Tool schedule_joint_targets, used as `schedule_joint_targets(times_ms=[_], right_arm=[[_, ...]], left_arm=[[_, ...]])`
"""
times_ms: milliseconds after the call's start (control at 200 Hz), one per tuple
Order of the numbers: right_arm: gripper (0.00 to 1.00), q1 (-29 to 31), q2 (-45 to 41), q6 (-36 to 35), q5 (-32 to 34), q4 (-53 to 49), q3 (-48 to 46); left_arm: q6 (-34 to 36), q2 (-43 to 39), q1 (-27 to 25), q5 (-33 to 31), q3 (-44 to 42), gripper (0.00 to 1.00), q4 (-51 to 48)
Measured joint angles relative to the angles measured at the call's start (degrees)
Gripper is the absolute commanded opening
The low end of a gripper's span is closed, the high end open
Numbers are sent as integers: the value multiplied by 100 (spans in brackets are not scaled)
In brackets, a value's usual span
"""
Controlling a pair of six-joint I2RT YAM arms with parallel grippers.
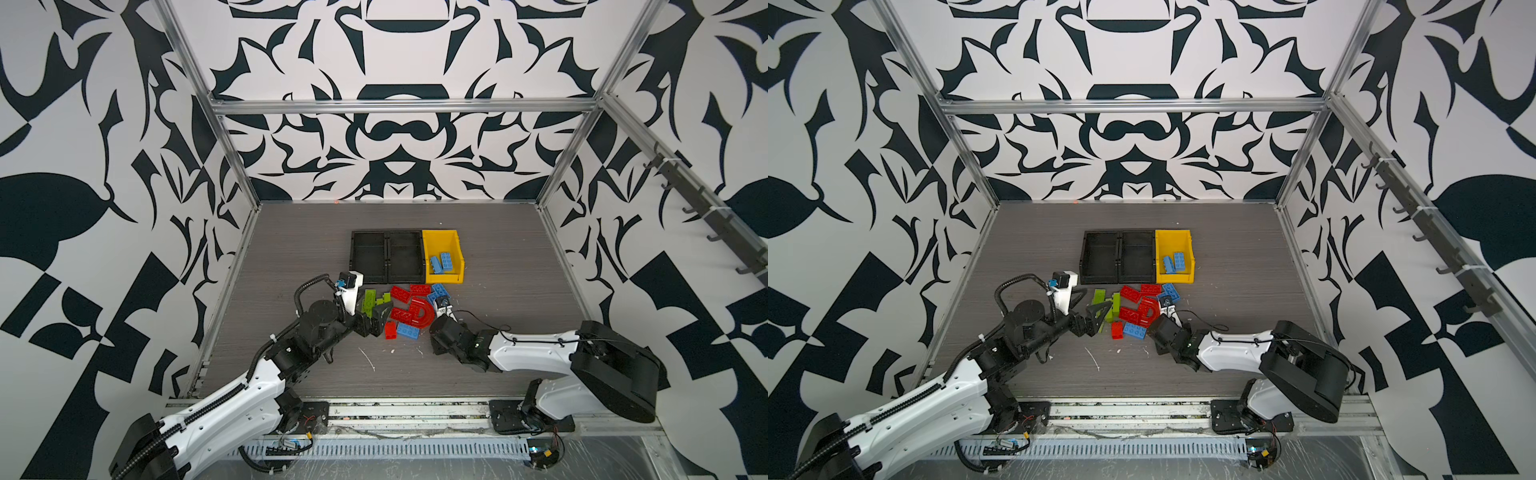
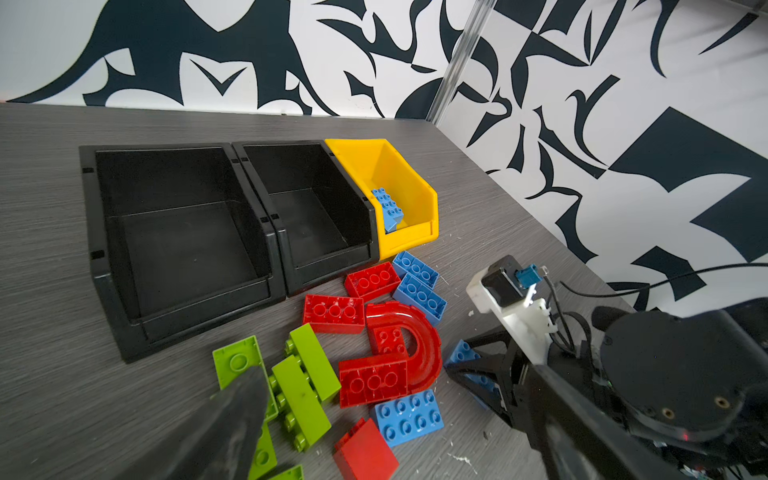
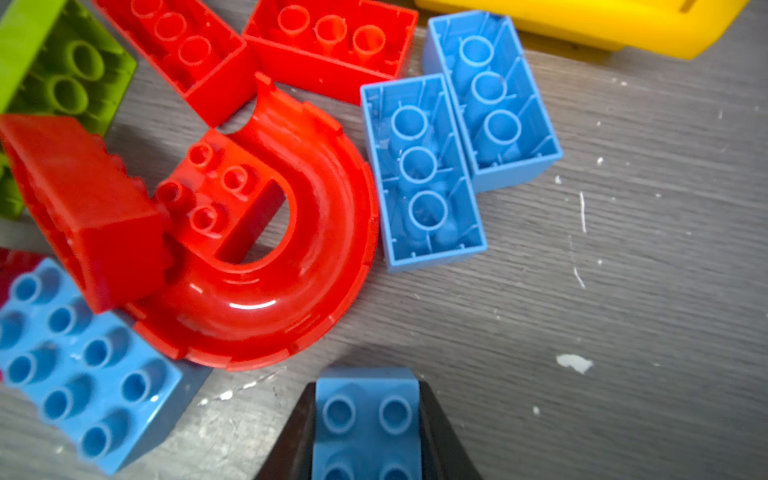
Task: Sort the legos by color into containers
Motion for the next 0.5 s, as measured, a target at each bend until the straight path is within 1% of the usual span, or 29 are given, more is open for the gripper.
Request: schedule_joint_targets(times_ms=[55, 100, 235, 335, 420, 500], right_arm=[[23, 0, 11, -61, -13, -37, 37], [23, 0, 17, -118, -24, -109, 87], [18, 0, -70, -389, -70, -315, 210], [16, -37, -380, -638, -50, -476, 376], [17, -116, -708, -861, -9, -516, 564], [17, -326, -1008, -1051, -4, -527, 767]], left_arm=[[0, 0, 0, 4, 0, 100, 0], [0, 0, 0, 4, 0, 100, 0], [2, 4, 0, 2, 0, 100, 0], [4, 22, 0, 4, 0, 100, 0], [20, 59, 0, 11, 2, 100, -2], [55, 105, 0, 17, 4, 100, -17]])
